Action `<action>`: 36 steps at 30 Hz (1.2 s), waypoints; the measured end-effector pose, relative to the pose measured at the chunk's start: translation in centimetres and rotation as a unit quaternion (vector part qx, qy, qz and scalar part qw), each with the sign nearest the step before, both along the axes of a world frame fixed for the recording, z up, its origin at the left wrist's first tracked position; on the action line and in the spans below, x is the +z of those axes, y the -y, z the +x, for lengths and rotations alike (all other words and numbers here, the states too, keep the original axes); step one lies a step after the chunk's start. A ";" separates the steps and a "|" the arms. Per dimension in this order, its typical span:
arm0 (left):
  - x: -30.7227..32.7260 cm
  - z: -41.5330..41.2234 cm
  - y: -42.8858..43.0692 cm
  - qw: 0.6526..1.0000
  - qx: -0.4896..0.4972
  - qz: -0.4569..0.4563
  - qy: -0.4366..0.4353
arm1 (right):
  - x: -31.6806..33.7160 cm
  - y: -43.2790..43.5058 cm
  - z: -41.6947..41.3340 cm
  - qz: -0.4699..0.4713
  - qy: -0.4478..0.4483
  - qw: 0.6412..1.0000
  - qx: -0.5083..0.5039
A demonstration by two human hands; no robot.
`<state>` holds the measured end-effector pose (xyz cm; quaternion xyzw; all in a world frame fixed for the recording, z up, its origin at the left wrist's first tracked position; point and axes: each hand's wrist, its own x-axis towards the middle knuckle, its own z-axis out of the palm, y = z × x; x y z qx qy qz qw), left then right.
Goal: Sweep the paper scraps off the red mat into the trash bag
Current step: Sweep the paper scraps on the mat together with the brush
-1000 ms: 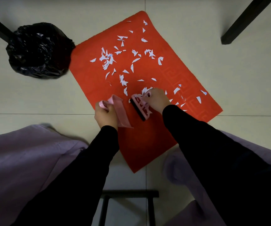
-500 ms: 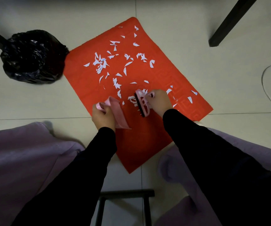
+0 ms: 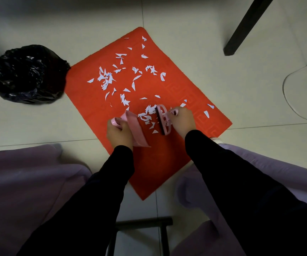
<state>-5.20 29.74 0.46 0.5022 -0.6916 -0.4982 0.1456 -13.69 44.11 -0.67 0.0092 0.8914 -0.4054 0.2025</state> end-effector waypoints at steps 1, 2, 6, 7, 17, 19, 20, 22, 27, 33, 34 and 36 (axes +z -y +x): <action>0.0 -0.1 -0.2 1.000 -0.001 0.001 0.000 | 0.0 -0.4 -0.1 -0.004 0.002 1.000 -0.007; 0.0 -0.3 -0.4 1.000 -0.004 0.002 -0.002 | 0.0 -0.7 -0.2 -0.009 0.005 1.000 -0.017; -0.1 -0.9 -1.7 1.000 -0.025 0.010 -0.014 | -0.3 -2.3 -0.6 -0.001 -0.009 0.998 -0.063; -0.1 -1.2 -2.2 0.999 -0.031 0.011 -0.016 | -0.3 -2.9 -0.7 0.011 -0.016 0.997 -0.075; -0.3 -3.8 -5.8 0.997 -0.066 0.029 -0.032 | -1.3 -8.2 -2.4 0.092 -0.030 0.979 -0.178; -0.4 -4.2 -6.3 0.997 -0.067 0.029 -0.026 | -1.6 -8.7 -2.4 0.113 -0.028 0.976 -0.185; -0.4 -4.4 -6.4 0.997 -0.068 0.026 -0.024 | -1.9 -8.9 -2.4 0.118 -0.027 0.975 -0.189; -0.6 -4.6 -6.8 0.997 -0.077 0.018 -0.023 | -2.5 -9.1 -2.5 0.126 -0.020 0.974 -0.190; -0.6 -5.1 -7.1 0.996 -0.091 0.008 -0.019 | -4.1 -8.8 -2.6 0.151 -0.008 0.973 -0.172; -0.6 -5.6 -7.0 0.995 -0.098 0.001 -0.017 | -5.0 -7.7 -2.8 0.123 0.010 0.979 -0.159; -0.6 -5.6 -7.1 0.995 -0.099 0.003 -0.017 | -5.0 -7.5 -2.8 0.121 0.010 0.981 -0.154; -0.6 -5.8 -7.1 0.995 -0.097 0.008 -0.019 | -4.9 -7.1 -2.5 0.122 0.011 0.983 -0.137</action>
